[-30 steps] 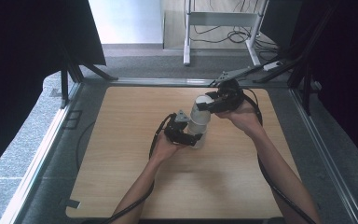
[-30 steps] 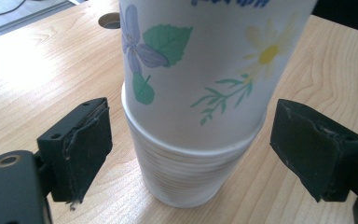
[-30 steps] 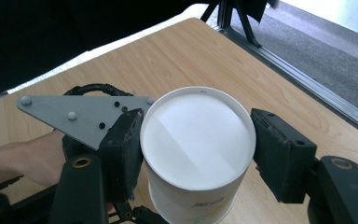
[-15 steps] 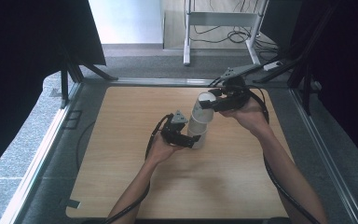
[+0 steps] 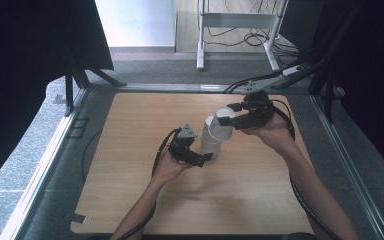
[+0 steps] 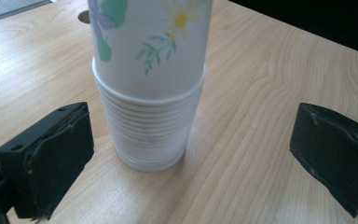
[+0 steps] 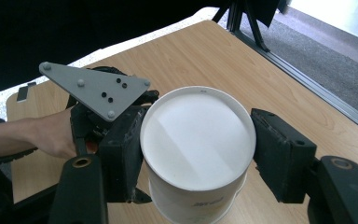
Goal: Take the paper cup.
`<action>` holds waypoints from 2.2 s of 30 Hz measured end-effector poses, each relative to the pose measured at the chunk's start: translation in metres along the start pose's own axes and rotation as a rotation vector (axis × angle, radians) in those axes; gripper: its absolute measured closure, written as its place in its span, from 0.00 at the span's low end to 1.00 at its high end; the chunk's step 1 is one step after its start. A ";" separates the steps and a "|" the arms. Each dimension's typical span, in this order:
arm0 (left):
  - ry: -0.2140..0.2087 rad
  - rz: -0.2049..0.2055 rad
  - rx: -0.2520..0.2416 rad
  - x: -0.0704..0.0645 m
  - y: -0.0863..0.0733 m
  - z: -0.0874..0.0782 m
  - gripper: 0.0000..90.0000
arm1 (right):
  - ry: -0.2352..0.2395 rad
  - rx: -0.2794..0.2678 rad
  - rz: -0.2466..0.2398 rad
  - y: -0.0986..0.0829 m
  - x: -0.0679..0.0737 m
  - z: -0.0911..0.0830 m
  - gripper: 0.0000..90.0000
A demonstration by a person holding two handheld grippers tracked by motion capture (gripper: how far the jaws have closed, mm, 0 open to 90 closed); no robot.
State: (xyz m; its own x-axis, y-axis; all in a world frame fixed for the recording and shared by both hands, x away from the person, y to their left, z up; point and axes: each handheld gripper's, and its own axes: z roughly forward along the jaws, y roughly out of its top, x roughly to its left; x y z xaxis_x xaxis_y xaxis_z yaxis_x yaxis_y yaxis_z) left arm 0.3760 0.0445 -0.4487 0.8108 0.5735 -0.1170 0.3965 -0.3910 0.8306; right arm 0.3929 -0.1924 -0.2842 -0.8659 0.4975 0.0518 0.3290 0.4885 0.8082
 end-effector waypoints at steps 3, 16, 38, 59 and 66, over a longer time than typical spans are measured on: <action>0.000 0.002 -0.005 -0.003 -0.002 -0.002 0.00 | 0.005 -0.006 -0.003 -0.004 0.003 -0.002 0.41; -0.036 0.028 -0.006 -0.025 -0.018 -0.004 0.00 | 0.028 -0.012 0.002 -0.037 0.014 0.000 0.41; -0.065 0.078 -0.037 -0.049 -0.029 0.000 0.05 | 0.075 -0.011 0.007 -0.076 0.030 0.020 0.41; -0.079 0.084 -0.070 -0.052 -0.037 0.006 0.19 | 0.112 -0.011 0.008 -0.087 0.041 0.041 0.41; -0.077 0.086 -0.066 -0.051 -0.039 0.006 0.27 | 0.113 -0.008 0.015 -0.088 0.039 0.042 0.41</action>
State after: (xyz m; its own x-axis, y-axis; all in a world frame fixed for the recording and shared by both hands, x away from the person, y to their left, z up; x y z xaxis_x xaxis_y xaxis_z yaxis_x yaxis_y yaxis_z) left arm 0.3216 0.0257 -0.4782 0.8723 0.4818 -0.0837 0.2972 -0.3864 0.8731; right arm 0.3460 -0.1861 -0.3779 -0.8980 0.4205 0.1290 0.3395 0.4761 0.8112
